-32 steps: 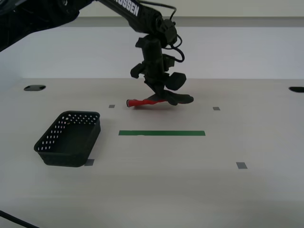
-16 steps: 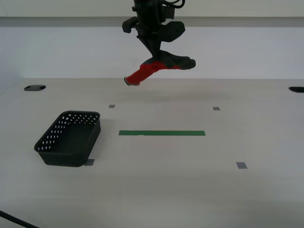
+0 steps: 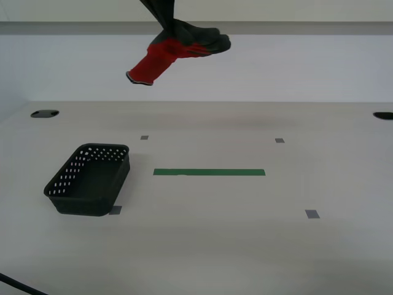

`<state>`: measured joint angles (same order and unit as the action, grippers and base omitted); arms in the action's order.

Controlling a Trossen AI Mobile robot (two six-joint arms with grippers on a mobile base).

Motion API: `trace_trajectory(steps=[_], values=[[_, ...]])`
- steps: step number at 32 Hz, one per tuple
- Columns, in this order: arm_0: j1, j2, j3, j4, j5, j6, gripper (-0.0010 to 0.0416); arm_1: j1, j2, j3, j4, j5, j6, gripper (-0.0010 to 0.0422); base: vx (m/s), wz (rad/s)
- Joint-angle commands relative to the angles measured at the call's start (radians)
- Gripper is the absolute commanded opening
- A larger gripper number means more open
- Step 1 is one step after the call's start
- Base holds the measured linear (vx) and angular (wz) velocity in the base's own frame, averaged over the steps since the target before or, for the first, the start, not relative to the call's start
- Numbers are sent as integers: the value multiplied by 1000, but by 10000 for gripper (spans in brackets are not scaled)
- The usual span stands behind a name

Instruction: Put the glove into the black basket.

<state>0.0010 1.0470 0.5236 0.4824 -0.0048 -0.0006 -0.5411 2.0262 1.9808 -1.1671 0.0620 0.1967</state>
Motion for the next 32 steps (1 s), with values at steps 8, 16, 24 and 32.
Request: trace_trajectory(steps=[8, 16, 24, 32], values=[[0, 0, 1, 3, 0, 0, 1, 159, -496, -640, 198, -13, -82, -1, 0, 0], [0, 0, 1, 2, 1, 0, 1, 325, -539, -976, 447, -58, -109, -1, 0, 0], [0, 0, 1, -7, 1, 0, 1, 352, -203, -1064, 702, -51, -115, -1, -2, 3], [-1, -2, 1, -23, 4, 0, 1, 365, 103, -1049, 780, -50, -119, -1, -1, 0]])
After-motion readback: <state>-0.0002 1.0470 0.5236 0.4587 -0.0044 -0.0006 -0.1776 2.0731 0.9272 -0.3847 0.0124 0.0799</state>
